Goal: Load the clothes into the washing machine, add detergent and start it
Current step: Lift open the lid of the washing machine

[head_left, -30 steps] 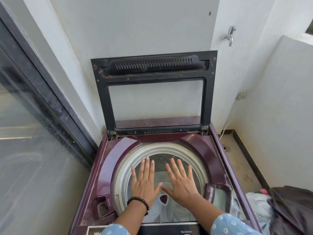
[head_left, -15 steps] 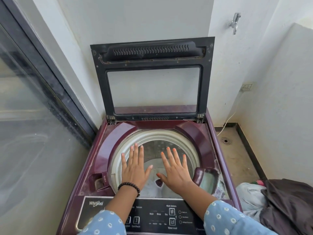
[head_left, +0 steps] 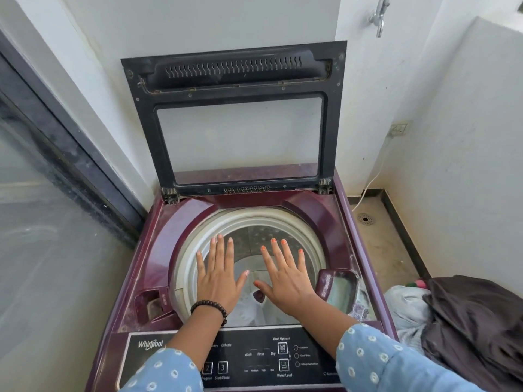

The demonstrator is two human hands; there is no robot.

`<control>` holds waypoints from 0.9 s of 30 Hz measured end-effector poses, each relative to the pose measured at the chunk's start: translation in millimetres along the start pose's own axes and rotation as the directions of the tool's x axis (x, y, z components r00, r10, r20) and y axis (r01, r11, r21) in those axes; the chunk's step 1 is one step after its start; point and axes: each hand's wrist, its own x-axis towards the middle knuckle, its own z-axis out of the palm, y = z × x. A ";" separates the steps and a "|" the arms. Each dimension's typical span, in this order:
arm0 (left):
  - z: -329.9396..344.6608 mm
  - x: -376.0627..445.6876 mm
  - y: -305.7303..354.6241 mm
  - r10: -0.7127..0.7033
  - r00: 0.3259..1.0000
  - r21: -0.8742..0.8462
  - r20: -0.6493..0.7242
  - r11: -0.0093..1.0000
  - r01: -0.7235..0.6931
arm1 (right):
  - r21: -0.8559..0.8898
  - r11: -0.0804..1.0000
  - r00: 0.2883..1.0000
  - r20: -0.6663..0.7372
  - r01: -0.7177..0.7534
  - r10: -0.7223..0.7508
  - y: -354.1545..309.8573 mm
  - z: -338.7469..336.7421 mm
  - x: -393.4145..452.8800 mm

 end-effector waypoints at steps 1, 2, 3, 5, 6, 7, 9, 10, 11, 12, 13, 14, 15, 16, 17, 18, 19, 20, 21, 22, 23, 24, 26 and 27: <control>1.4 2.0 1.7 0.011 1.000 -0.013 0.010 1.000 -0.011 | -0.001 1.000 1.000 0.006 -0.008 0.008 0.9 -1.5 0.1; 2.4 2.6 3.9 0.027 0.999 -0.022 0.022 0.999 -0.027 | -0.002 1.000 1.000 0.017 -0.015 0.015 1.4 -2.8 0.1; 4.9 3.6 6.5 0.049 0.998 -0.029 0.035 0.998 -0.048 | -0.005 1.000 0.999 0.030 -0.024 0.024 2.5 -2.5 0.9; 9.9 4.0 9.8 0.082 0.996 -0.036 0.039 0.996 -0.080 | -0.001 0.999 0.998 0.036 -0.045 0.045 3.5 -1.9 3.0; 11.6 3.8 9.6 0.089 0.996 -0.047 0.024 0.995 -0.088 | 0.007 0.998 0.998 0.030 -0.061 0.061 2.8 -0.4 4.1; 12.6 3.5 9.0 0.088 0.996 -0.069 0.009 0.994 -0.087 | 0.011 0.997 0.997 0.016 -0.081 0.081 1.7 0.3 5.1; 14.7 4.8 9.5 0.079 0.996 -0.129 0.031 0.989 -0.074 | 0.004 0.991 0.991 0.010 -0.130 0.130 1.0 1.0 5.4; 16.2 5.6 11.2 0.080 0.996 -0.147 0.050 0.987 -0.072 | -0.002 0.989 0.989 -0.004 -0.150 0.150 1.3 2.0 5.2; 18.3 7.4 13.6 0.096 0.994 -0.153 0.048 0.984 -0.087 | -0.010 0.987 0.987 -0.021 -0.158 0.158 2.8 4.2 5.8; 20.0 8.9 15.7 0.116 0.992 -0.155 0.044 0.982 -0.108 | -0.015 0.986 0.986 -0.012 -0.165 0.165 3.6 4.5 5.3; 22.9 10.7 17.4 0.135 0.990 -0.161 0.038 0.979 -0.127 | -0.022 0.985 0.985 -0.019 -0.170 0.170 4.2 4.8 4.8; 25.4 13.0 19.1 0.158 0.987 -0.157 0.039 0.976 -0.151 | -0.024 0.982 0.982 -0.038 -0.185 0.184 4.3 2.7 3.9; 27.9 15.4 20.7 0.180 0.983 -0.145 0.020 0.974 -0.175 | -0.024 0.979 0.978 -0.039 -0.204 0.203 4.5 2.9 3.7; 29.5 18.2 22.0 0.202 0.979 -0.141 0.001 0.970 -0.200 | -0.034 0.973 0.973 -0.037 -0.229 0.228 4.8 2.3 3.5; 28.9 21.2 23.8 0.219 0.976 -0.147 -0.006 0.965 -0.217 | -0.043 0.968 0.969 -0.039 -0.246 0.244 5.9 3.1 3.8; 27.2 23.2 26.3 0.230 0.973 -0.155 -0.012 0.961 -0.229 | -0.050 0.964 0.965 -0.044 -0.262 0.260 6.7 3.4 2.9; 27.0 25.6 29.3 0.240 0.971 -0.163 -0.016 0.957 -0.239 | -0.057 0.960 0.961 -0.057 -0.273 0.270 7.5 2.9 2.1; 26.3 27.2 32.4 0.244 0.970 -0.166 -0.014 0.956 -0.243 | -0.063 0.957 0.958 -0.059 -0.284 0.280 8.0 1.8 1.3; 24.9 28.6 35.7 0.247 0.969 -0.168 -0.012 0.955 -0.246 | -0.067 0.953 0.954 -0.069 -0.295 0.290 9.2 1.5 0.2; 22.8 30.2 39.0 0.254 0.967 -0.170 -0.008 0.953 -0.251 | -0.073 0.948 0.950 -0.078 -0.309 0.304 10.0 -1.1 -1.7; 21.8 32.6 43.2 0.267 0.964 -0.169 -0.016 0.949 -0.266 | -0.074 0.941 0.942 -0.085 -0.331 0.325 11.6 -3.7 -3.9; 20.8 35.6 48.3 0.284 0.958 -0.160 -0.037 0.945 -0.286 | -0.068 0.930 0.931 -0.094 -0.360 0.354 13.4 -7.5 -7.3; 18.1 43.1 59.1 0.313 0.946 -0.148 -0.088 0.935 -0.323 | -0.054 0.916 0.910 -0.143 -0.399 0.388 19.1 -17.0 -14.5; 15.4 46.3 66.0 0.329 0.938 -0.149 -0.106 0.928 -0.342 | -0.062 0.914 0.907 -0.166 -0.402 0.388 23.0 -20.8 -18.2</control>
